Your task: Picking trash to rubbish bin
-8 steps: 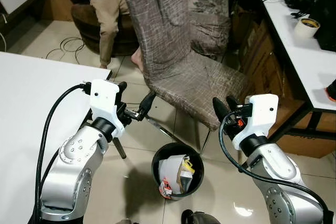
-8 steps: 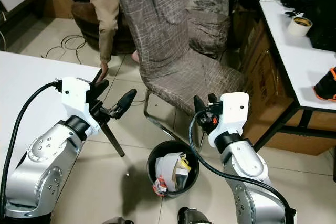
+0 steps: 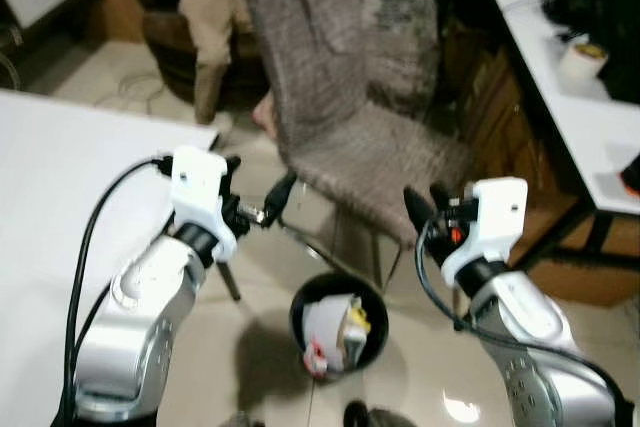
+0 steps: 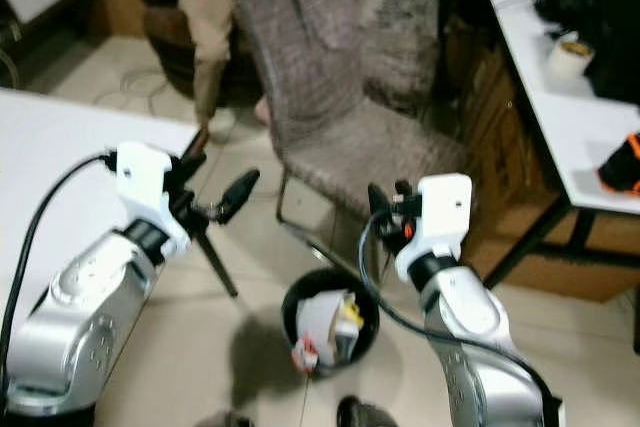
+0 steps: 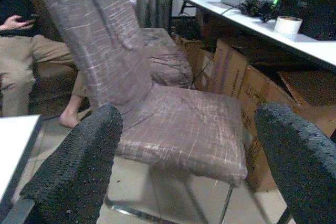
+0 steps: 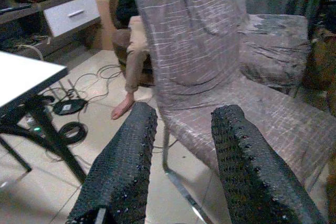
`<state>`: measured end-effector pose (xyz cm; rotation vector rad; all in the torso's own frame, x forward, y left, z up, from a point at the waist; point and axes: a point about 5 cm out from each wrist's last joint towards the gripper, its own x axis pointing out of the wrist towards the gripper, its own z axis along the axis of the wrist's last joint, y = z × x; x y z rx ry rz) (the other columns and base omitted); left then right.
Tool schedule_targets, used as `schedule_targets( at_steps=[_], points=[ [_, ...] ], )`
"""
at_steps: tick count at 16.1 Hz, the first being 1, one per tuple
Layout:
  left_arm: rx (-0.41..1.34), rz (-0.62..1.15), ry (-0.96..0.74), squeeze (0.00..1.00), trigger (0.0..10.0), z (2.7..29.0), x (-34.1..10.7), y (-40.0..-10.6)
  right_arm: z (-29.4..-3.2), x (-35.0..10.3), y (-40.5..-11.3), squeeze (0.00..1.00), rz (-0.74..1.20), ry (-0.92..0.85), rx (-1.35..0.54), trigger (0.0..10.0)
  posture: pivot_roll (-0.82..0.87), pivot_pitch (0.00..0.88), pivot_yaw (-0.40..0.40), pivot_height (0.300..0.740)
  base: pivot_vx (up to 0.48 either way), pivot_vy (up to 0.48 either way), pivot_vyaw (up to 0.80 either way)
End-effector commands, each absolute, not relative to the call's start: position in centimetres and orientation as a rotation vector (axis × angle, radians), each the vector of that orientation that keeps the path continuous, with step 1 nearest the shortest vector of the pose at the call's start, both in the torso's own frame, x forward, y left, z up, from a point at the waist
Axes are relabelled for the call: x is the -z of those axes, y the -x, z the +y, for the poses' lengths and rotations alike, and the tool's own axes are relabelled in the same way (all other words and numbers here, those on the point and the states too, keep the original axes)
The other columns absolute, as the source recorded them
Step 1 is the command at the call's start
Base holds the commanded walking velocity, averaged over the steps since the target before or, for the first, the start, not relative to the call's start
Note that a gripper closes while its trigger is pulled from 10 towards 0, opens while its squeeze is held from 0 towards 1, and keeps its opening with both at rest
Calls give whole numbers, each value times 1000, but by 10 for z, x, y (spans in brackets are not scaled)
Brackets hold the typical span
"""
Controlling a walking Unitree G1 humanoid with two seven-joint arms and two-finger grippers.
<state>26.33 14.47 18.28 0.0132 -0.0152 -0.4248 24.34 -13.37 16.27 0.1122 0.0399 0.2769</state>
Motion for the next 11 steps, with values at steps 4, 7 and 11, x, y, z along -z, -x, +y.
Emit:
schedule_targets(
  at_steps=[4,7,11],
  points=[
    [412,-20,-14,0,10000,146,-185,-259,-131,-161,-244,0,62,-102,-312,10000,-59,61,-41,740,-304,0,0],
    [404,-19,-15,0,10000,147,-185,-257,-130,-160,-244,0,66,-102,-323,10000,-53,58,-46,740,-311,0,0],
    [382,-19,-26,0,10000,153,-186,-253,-126,-158,-244,0,72,-115,-343,10000,-33,48,-54,740,-314,0,0]
  ],
)
